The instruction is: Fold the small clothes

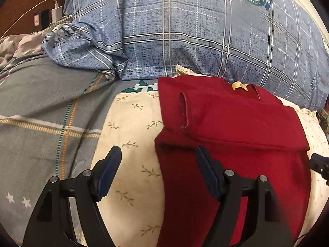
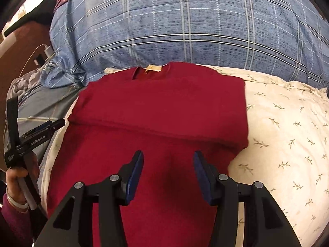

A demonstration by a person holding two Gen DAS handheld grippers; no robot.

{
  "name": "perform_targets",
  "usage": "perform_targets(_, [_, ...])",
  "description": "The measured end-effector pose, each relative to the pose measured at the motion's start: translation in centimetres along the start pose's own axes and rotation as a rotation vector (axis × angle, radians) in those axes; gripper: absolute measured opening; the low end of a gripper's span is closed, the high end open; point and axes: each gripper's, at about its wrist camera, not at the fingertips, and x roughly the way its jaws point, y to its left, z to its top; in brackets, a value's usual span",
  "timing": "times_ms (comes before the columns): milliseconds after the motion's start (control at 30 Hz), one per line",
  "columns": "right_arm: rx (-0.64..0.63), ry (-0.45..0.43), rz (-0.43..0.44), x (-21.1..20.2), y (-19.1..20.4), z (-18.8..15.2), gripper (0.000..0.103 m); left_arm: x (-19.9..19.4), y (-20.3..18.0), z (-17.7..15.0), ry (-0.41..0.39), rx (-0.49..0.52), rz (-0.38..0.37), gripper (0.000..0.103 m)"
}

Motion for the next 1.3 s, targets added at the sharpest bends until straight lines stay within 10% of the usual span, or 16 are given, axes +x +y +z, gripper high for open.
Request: perform_targets(1300, [0.041, 0.002, 0.045, -0.6, -1.5, -0.6, 0.054, -0.5, 0.5, 0.2, -0.020, -0.031, -0.021, 0.074])
